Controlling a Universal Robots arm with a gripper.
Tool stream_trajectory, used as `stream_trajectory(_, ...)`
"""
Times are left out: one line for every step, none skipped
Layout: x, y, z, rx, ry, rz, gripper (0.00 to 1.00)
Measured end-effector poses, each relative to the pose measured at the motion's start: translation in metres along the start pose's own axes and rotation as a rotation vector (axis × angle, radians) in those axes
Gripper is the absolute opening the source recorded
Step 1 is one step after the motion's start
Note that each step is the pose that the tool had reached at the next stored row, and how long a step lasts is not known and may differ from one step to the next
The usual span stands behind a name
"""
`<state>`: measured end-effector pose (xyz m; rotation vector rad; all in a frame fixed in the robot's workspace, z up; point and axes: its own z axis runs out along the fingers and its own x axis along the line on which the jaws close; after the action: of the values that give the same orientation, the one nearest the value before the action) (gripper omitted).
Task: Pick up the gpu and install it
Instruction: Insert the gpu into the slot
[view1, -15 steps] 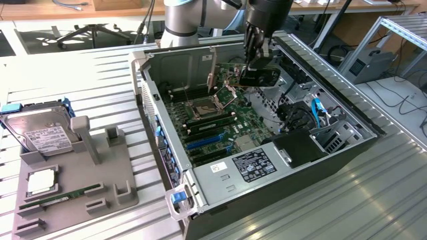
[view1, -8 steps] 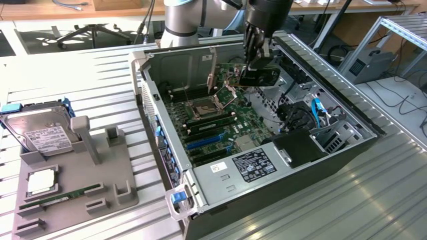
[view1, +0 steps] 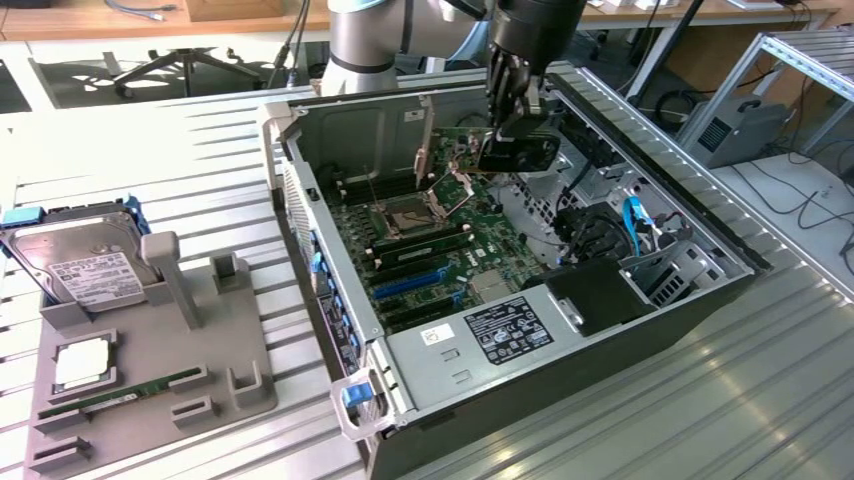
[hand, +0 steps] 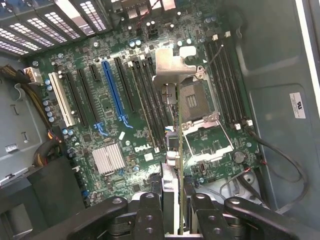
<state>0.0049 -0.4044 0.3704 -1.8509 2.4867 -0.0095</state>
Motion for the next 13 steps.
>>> stream_trajectory(0.0, 0.0, 0.0, -0.0001, 0.0, -0.002, 0.27)
stream_trajectory(0.0, 0.0, 0.0, -0.0002, -0.0001, -0.005, 0.27)
stream_trajectory(0.0, 0.0, 0.0, -0.0002, -0.0002, -0.008, 0.27)
stream_trajectory(0.0, 0.0, 0.0, -0.0003, -0.0003, -0.01, 0.27)
stream_trajectory(0.0, 0.0, 0.0, -0.0004, -0.0004, -0.013, 0.27)
stream_trajectory(0.0, 0.0, 0.0, -0.0004, -0.0004, -0.015, 0.27)
stream_trajectory(0.0, 0.0, 0.0, -0.0006, -0.0005, -0.019, 0.27)
stream_trajectory(0.0, 0.0, 0.0, -0.0007, -0.0006, -0.023, 0.27)
stream_trajectory(0.0, 0.0, 0.0, -0.0008, -0.0008, -0.027, 0.27)
stream_trajectory(0.0, 0.0, 0.0, -0.0009, -0.0008, -0.029, 0.27)
stream_trajectory(0.0, 0.0, 0.0, -0.001, -0.0009, -0.031, 0.27)
stream_trajectory(0.0, 0.0, 0.0, -0.001, -0.0009, -0.033, 0.27)
stream_trajectory(0.0, 0.0, 0.0, -0.0011, -0.001, -0.035, 0.27)
